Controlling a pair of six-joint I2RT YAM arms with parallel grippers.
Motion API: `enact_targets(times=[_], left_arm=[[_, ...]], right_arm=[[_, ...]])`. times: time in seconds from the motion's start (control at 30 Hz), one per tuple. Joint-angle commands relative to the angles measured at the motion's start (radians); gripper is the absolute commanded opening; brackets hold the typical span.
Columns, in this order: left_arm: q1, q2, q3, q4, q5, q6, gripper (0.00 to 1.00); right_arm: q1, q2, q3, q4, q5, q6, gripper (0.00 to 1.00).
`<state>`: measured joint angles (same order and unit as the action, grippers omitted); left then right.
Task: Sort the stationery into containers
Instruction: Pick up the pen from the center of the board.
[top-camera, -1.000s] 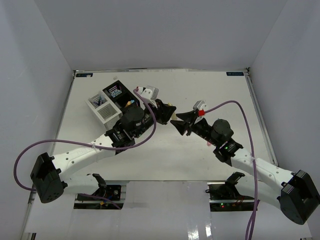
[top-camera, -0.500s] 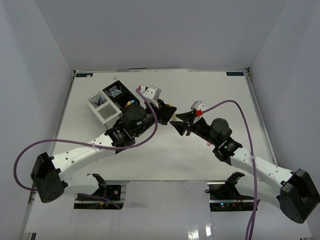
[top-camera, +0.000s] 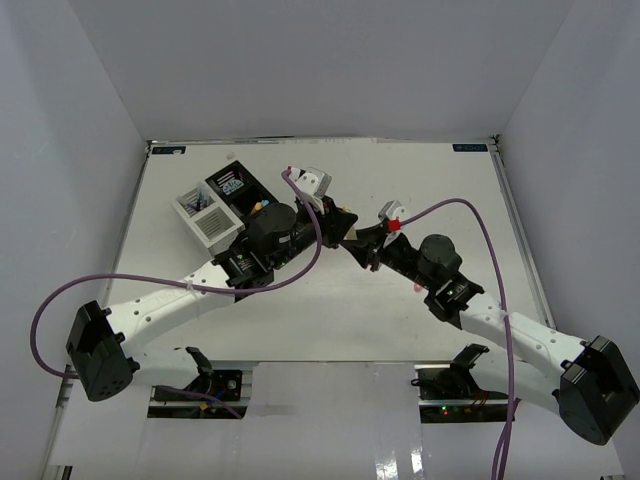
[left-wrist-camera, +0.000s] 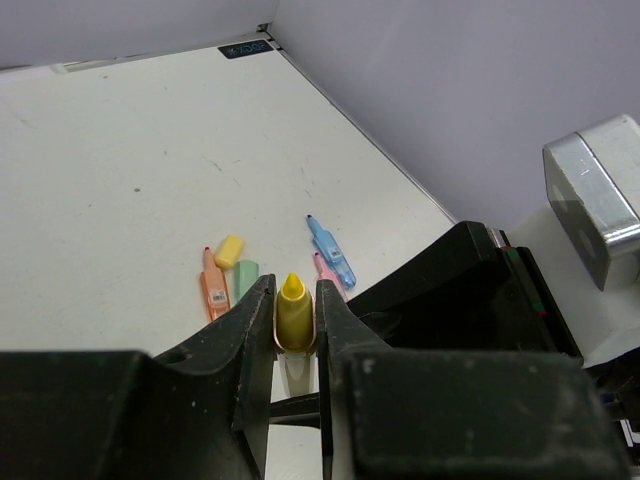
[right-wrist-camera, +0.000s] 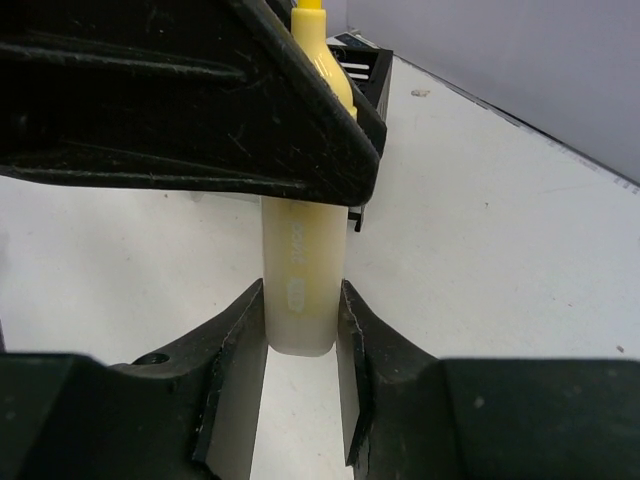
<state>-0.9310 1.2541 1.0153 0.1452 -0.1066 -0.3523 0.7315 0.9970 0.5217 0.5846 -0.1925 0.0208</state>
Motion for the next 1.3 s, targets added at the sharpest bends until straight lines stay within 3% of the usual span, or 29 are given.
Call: enact_targets(times=[0.0,0.07,0.13,0.23,0.27,0.4,0.47,0.7,0.97,1.27], left_arm=[[-0.002,0.002,0.034,-0.047,0.041,0.009,0.00],[-0.002,0.002,0.034,-0.052,0.042,0.010,0.00],[-0.002,0.001,0.034,-0.053,0.045,0.009,0.02],[-0.002,-0.001,0.031,-0.055,0.053,0.004,0.23],[-0.002,-0.002,0.031,-0.055,0.053,0.003,0.37],[-0.002,-0.008,0.022,-0.047,0.053,-0.013,0.58],[-0.002,-0.012,0.009,-0.033,0.056,-0.020,0.60],[-0.002,-0.022,-0.038,0.028,0.048,-0.040,0.59],[-0.002,-0.025,-0.092,0.125,0.048,-0.057,0.45],[-0.002,-0.048,-0.136,0.201,0.053,-0.056,0.39]], right_arm=[[0.000,-0.008,0.040,0.037,0.021,-0.016,0.15],[0.002,-0.009,0.040,0.038,0.022,-0.045,0.08],[0.000,-0.011,0.035,0.040,0.024,-0.047,0.08],[0.002,-0.015,0.028,0.044,0.027,-0.047,0.08],[0.000,-0.015,0.026,0.050,0.028,-0.045,0.08],[0.002,-0.020,0.017,0.069,0.039,-0.030,0.08],[0.000,-0.020,0.014,0.083,0.039,-0.028,0.08],[0.002,-0.018,0.012,0.110,0.018,0.030,0.08],[0.002,-0.029,-0.005,0.141,0.004,0.074,0.08],[0.000,-0.028,-0.023,0.175,-0.005,0.110,0.08]])
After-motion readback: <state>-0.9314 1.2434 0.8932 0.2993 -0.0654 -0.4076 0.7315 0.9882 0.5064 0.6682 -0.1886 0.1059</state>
